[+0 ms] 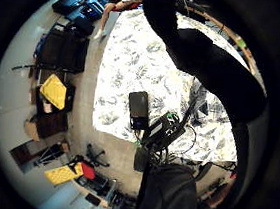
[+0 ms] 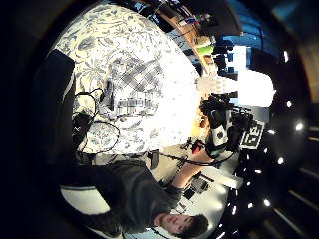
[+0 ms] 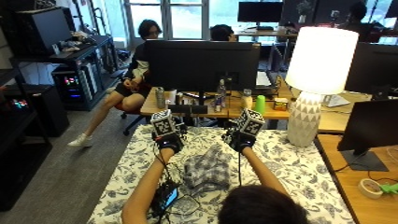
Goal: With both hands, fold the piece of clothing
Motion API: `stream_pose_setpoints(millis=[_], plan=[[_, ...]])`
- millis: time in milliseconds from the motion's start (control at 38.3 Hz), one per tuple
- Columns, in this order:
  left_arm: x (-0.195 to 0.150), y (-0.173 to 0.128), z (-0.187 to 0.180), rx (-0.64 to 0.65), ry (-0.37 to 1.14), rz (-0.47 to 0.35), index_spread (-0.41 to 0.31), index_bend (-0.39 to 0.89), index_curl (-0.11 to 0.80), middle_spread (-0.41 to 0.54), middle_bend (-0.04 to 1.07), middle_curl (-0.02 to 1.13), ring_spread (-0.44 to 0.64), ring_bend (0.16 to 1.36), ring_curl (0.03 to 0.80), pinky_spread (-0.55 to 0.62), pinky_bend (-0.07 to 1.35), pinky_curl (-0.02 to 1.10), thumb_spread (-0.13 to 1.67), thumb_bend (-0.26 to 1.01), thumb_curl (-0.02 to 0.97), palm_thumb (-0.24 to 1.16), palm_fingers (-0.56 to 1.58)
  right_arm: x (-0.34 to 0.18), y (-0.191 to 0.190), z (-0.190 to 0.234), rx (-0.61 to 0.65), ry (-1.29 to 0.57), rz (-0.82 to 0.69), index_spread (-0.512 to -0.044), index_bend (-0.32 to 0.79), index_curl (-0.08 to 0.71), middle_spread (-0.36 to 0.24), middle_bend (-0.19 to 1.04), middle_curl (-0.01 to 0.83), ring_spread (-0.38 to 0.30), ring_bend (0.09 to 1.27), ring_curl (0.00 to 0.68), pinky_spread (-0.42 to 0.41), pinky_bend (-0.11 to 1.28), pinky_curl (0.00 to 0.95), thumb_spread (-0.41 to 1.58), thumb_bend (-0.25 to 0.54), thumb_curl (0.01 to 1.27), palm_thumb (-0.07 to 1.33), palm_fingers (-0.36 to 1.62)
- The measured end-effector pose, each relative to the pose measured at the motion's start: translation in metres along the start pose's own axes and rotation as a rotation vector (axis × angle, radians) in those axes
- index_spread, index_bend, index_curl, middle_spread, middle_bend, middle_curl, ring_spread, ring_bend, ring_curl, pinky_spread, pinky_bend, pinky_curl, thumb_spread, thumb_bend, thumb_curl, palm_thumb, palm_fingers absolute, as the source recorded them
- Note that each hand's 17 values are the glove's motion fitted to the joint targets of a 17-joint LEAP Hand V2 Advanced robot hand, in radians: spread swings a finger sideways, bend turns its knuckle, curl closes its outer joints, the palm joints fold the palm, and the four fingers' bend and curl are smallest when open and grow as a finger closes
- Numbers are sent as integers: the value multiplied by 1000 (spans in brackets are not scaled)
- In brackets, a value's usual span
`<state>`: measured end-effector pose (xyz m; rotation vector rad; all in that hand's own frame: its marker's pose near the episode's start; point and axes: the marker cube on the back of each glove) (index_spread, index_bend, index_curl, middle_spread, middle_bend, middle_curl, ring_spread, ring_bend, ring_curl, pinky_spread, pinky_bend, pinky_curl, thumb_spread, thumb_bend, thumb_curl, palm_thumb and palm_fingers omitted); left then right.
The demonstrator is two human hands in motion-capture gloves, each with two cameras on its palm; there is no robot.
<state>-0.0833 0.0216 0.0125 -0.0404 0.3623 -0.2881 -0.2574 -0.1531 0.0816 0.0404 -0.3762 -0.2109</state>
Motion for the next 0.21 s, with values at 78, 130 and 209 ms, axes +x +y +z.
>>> stream_pose_setpoints(millis=[78,130,209], plan=[[14,-3,3,-5,-26,10,91,86,112,349,192,319,407,858,310,345,1008,364,1605,184,100,75,23,12,14,-7,-28,-14,50,-227,64,146,-87,403,495,-143,700,442,-228,665,406,1219,-12,481,852,1125],[23,-6,5,-8,-36,10,90,87,113,349,192,320,406,859,309,345,1004,363,1604,188,99,71,23,15,26,-9,-71,-51,73,-227,62,147,-86,401,493,-142,698,441,-226,661,405,1229,-12,477,851,1127],[30,-8,8,-6,-43,5,90,86,113,349,192,321,406,861,307,345,1004,361,1604,195,98,67,23,1,55,-19,-171,-118,85,-227,67,150,-85,396,491,-141,693,440,-225,656,403,1241,-12,472,849,1132]])
